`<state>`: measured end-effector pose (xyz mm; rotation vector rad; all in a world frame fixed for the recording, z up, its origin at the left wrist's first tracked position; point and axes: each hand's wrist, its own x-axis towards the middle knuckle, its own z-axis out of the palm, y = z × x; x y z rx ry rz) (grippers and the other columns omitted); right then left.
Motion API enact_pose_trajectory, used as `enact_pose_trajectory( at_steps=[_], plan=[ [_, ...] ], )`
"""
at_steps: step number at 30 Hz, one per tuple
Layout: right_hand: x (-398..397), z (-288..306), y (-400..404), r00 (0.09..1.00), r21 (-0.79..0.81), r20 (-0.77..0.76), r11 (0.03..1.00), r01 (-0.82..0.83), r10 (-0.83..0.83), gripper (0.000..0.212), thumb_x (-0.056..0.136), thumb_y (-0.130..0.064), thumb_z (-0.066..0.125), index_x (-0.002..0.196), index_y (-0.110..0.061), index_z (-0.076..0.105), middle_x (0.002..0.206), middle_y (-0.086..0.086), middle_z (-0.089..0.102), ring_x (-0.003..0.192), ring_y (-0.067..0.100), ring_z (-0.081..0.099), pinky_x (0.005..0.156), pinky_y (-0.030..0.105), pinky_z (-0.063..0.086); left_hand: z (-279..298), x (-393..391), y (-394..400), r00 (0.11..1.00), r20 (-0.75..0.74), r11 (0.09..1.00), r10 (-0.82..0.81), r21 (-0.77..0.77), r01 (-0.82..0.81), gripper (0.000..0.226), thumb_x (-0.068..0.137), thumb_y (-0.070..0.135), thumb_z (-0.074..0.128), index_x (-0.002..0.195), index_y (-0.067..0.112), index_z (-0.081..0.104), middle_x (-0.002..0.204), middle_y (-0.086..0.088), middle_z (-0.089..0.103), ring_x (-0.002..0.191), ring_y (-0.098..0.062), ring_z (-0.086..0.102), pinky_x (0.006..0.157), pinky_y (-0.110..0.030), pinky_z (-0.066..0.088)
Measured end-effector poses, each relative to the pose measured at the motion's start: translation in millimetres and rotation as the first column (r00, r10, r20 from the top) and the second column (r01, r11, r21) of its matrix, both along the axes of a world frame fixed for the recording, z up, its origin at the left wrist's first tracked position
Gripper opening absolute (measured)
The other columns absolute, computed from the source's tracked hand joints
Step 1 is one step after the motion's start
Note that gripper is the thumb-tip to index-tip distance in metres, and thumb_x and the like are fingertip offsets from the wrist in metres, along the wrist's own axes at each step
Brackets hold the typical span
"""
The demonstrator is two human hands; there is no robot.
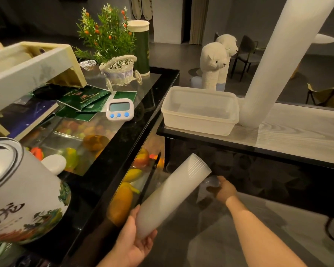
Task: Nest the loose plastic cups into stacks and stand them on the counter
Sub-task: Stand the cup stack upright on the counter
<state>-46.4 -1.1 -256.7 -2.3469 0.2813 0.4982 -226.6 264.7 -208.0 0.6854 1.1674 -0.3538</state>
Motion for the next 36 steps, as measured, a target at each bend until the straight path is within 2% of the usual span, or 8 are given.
enact_pose_trajectory(
  at_steps=[2,4,7,10,19,30,32,36],
  plan=[
    [-7.8,21.0,-5.1,0.968,0.279,0.042,0.933,0.228,-0.249,0.083,0.066,-0.061,0.079,0.130,-0.013,0.054,0.113,0.010,0.065,0.096,0.027,0.060,0.085,0.043,0.052,-4.4,1.0,-1.4,1.000,0.003,1.000,-0.006,0.019,0.006,0.063,0.076,0.059,0.071,0.110,0.008,0.060,0.097,-0.023,0.069,0.067,-0.031,0.063,0.056,-0.029,0.046],
    [-22.2,46.2,-11.0,0.903,0.486,0.092,0.810,0.328,-0.420,0.060,0.084,-0.057,0.064,0.126,-0.015,0.058,0.097,0.006,0.062,0.087,0.020,0.058,0.079,0.037,0.051,-9.7,0.5,-1.9,1.000,0.000,0.999,-0.007,0.031,0.007,0.062,0.073,0.058,0.074,0.109,0.010,0.060,0.092,-0.021,0.069,0.064,-0.031,0.063,0.053,-0.027,0.045],
    [-45.1,76.5,-14.7,0.869,0.643,0.137,0.710,0.287,-0.476,0.027,0.098,-0.037,0.052,0.120,-0.028,0.065,0.072,0.003,0.055,0.067,0.015,0.048,0.072,0.032,0.045,-13.3,-1.3,-6.6,1.000,-0.018,0.999,-0.009,0.053,0.009,0.059,0.073,0.056,0.075,0.107,0.010,0.059,0.093,-0.021,0.067,0.066,-0.031,0.062,0.056,-0.028,0.044],
    [-56.5,93.2,-9.7,0.893,0.620,0.246,0.769,0.154,-0.377,0.026,0.098,-0.024,0.056,0.121,-0.027,0.066,0.073,0.004,0.059,0.064,0.014,0.046,0.065,0.026,0.046,-14.2,-3.6,-11.0,0.999,-0.018,0.998,-0.027,0.064,0.029,0.060,0.073,0.058,0.074,0.108,0.012,0.059,0.095,-0.022,0.066,0.065,-0.031,0.061,0.056,-0.027,0.043],
    [-58.7,115.9,-5.6,0.898,0.568,0.364,0.823,-0.002,-0.249,0.026,0.096,-0.024,0.057,0.117,-0.039,0.064,0.072,-0.015,0.063,0.061,0.007,0.048,0.058,0.016,0.048,-14.3,-8.3,-6.5,0.998,-0.030,0.997,-0.053,0.055,0.054,0.068,0.070,0.060,0.075,0.113,0.010,0.058,0.097,-0.023,0.067,0.062,-0.031,0.061,0.049,-0.025,0.044],
    [-48.7,111.5,-13.7,0.952,0.492,0.262,0.871,0.009,-0.158,0.027,0.098,-0.021,0.056,0.118,-0.032,0.070,0.087,0.005,0.071,0.063,0.012,0.052,0.075,0.033,0.054,-9.7,-6.0,-11.4,0.997,-0.011,0.995,-0.081,0.055,0.081,0.061,0.072,0.057,0.075,0.111,0.013,0.057,0.099,-0.023,0.066,0.065,-0.031,0.061,0.049,-0.026,0.043],
    [-50.8,110.4,-5.8,0.962,0.473,0.262,0.879,-0.052,-0.084,0.029,0.099,-0.026,0.052,0.123,-0.035,0.066,0.081,0.009,0.066,0.067,0.014,0.056,0.083,0.036,0.054,-6.8,-4.1,-14.7,0.997,0.009,0.996,-0.079,0.032,0.078,0.059,0.074,0.056,0.073,0.111,0.013,0.057,0.104,-0.024,0.066,0.068,-0.032,0.061,0.052,-0.028,0.044],
    [-56.7,121.1,9.1,0.975,0.399,0.213,0.906,-0.145,0.062,0.042,0.096,-0.057,0.034,0.136,-0.052,0.045,0.073,0.005,0.054,0.074,0.013,0.056,0.081,0.022,0.044,-4.7,-1.6,-14.6,0.999,0.012,0.999,-0.031,0.027,0.031,0.059,0.076,0.055,0.073,0.111,0.012,0.055,0.109,-0.024,0.063,0.073,-0.033,0.061,0.056,-0.032,0.047]
  ],
)
